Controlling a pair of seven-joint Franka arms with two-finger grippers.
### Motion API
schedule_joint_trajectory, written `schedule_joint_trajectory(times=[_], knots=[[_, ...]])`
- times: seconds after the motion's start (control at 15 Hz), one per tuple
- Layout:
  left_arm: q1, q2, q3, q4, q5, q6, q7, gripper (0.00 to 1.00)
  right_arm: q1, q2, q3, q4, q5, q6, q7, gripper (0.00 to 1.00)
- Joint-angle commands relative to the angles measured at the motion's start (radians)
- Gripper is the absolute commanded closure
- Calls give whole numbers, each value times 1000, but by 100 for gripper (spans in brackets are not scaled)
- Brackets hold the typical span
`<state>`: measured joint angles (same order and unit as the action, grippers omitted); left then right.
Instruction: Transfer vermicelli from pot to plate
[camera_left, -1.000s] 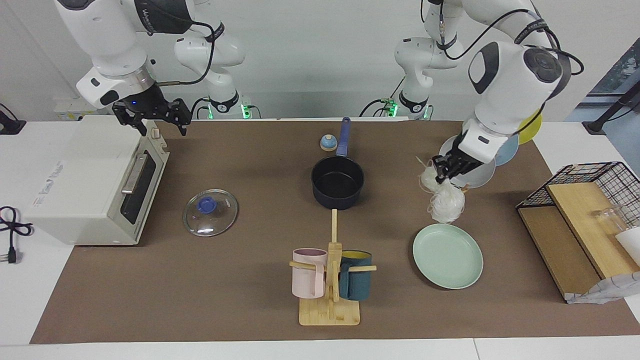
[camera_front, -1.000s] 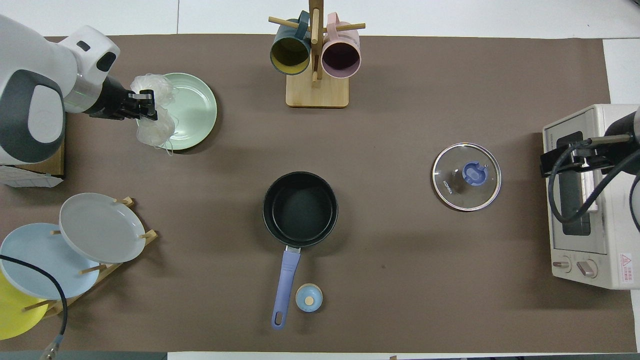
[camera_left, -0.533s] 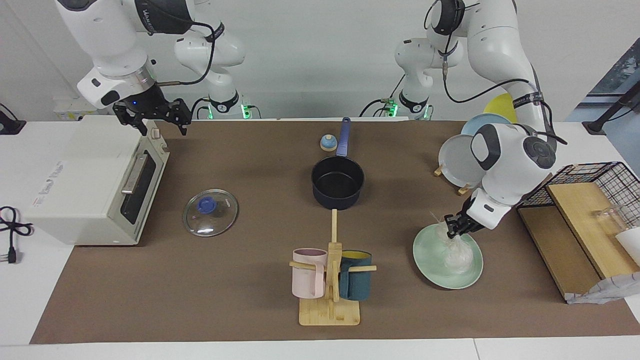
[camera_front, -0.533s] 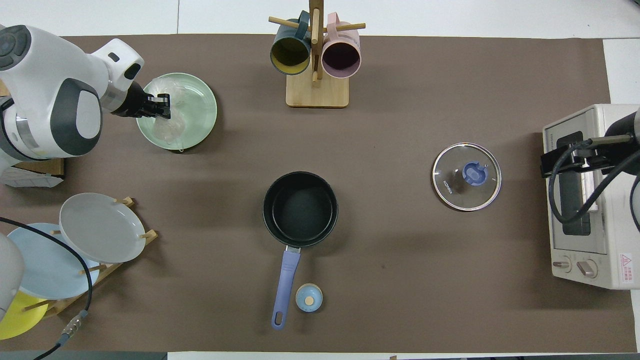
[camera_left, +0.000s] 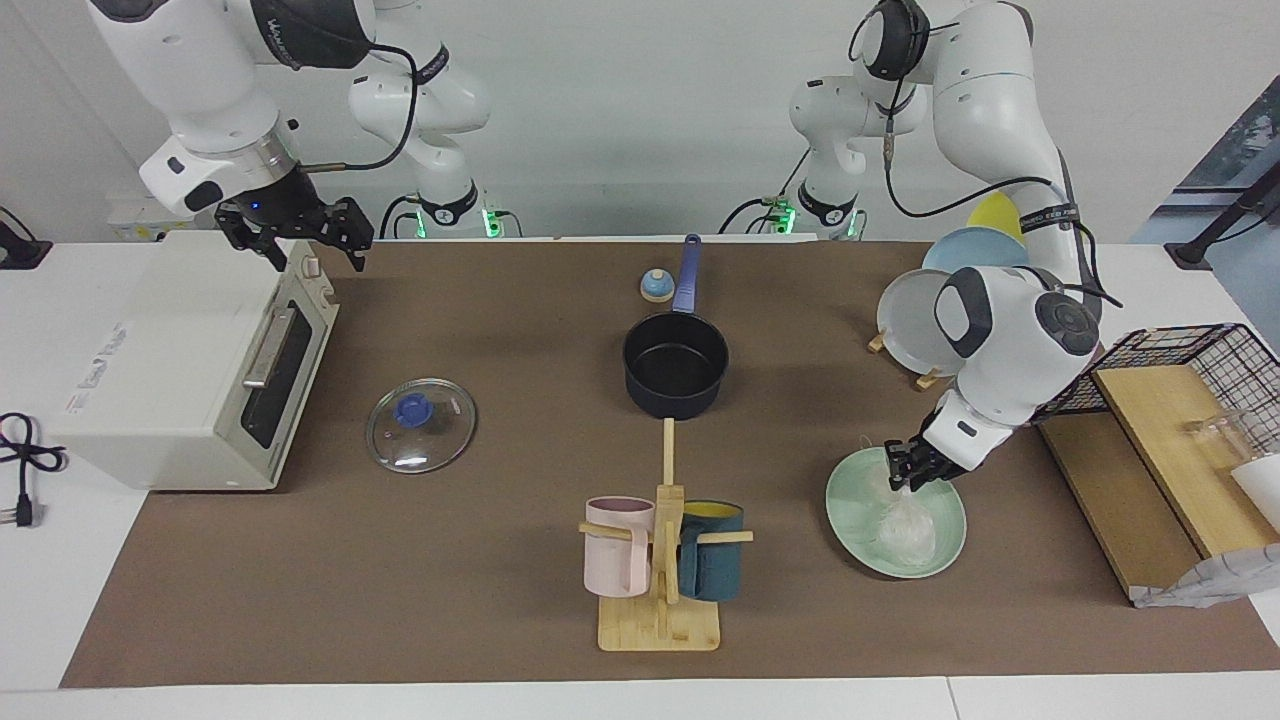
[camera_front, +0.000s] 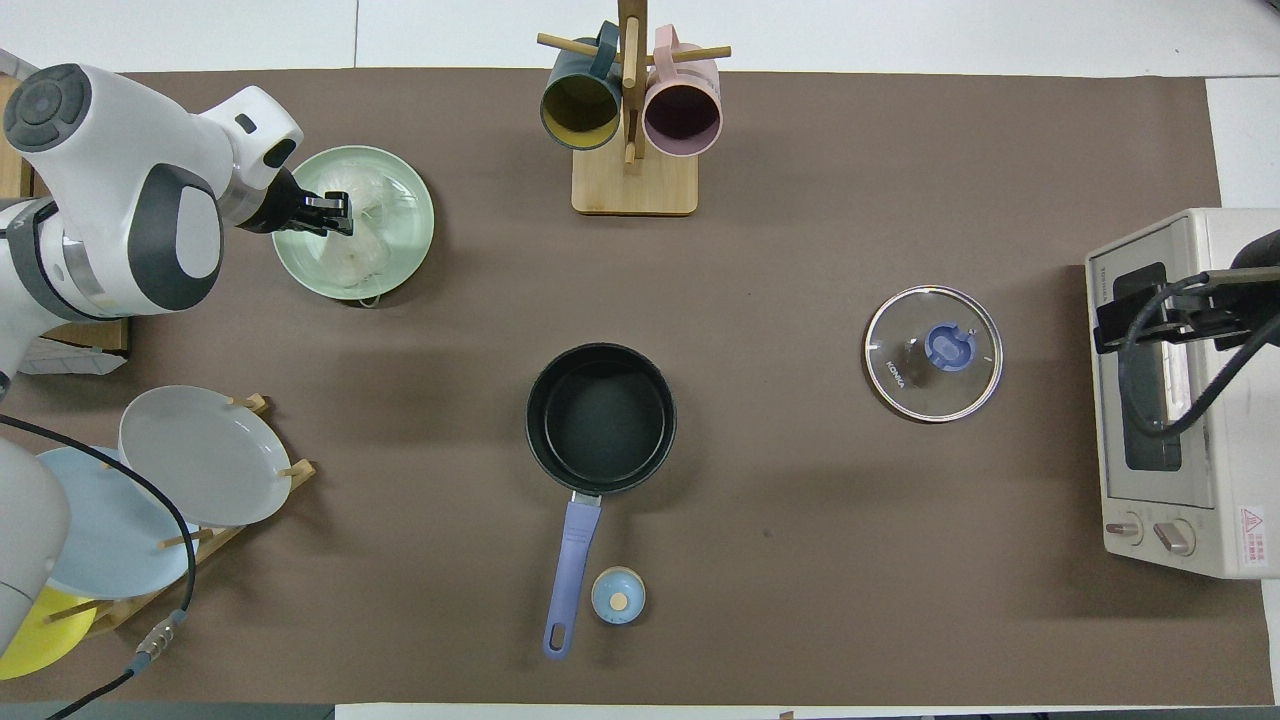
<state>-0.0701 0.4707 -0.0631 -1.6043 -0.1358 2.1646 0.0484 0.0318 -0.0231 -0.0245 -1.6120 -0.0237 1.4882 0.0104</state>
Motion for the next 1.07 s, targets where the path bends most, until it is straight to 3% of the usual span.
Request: schedule_joint_trajectory(times=[0.0, 0.2, 0.53, 0.73, 1.0], knots=[[9, -69, 11, -8, 19, -49, 2, 0, -18, 12, 5, 9, 13, -23, -36, 0], [9, -142, 28, 12, 22, -156, -68, 0, -16, 55, 5, 32, 5, -45, -38, 0], [3, -328, 35, 38, 113, -391, -107, 0, -4, 22, -64, 17, 16, -37, -87, 0], [3, -434, 35, 37, 116, -540, -113, 0, -4, 23, -58, 20, 18, -3, -84, 0], [-10, -507, 37, 14, 116, -667, -117, 0, -4, 23, -49, 23, 18, 40, -82, 0]])
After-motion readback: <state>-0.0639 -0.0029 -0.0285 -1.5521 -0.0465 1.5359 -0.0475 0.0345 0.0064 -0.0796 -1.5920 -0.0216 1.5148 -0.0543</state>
